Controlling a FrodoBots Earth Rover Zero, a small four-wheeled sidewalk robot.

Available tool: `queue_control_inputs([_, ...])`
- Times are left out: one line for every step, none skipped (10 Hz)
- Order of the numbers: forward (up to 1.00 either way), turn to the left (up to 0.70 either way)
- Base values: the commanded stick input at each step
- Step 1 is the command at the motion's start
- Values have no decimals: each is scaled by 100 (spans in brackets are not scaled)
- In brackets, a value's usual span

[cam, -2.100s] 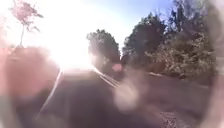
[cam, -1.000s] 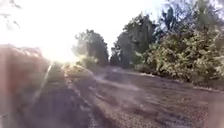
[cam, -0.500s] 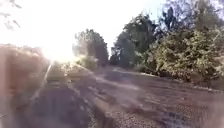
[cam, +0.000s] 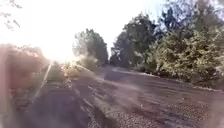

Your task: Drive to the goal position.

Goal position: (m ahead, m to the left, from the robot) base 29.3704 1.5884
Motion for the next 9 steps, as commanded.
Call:
queue_control_inputs([100, 0])
queue_control_inputs([100, 0])
queue_control_inputs([100, 0])
queue_control_inputs([100, 0])
queue_control_inputs([100, 0])
queue_control_inputs([100, 0])
queue_control_inputs([100, 0])
queue_control_inputs([100, 0])
queue_control_inputs([100, 0])
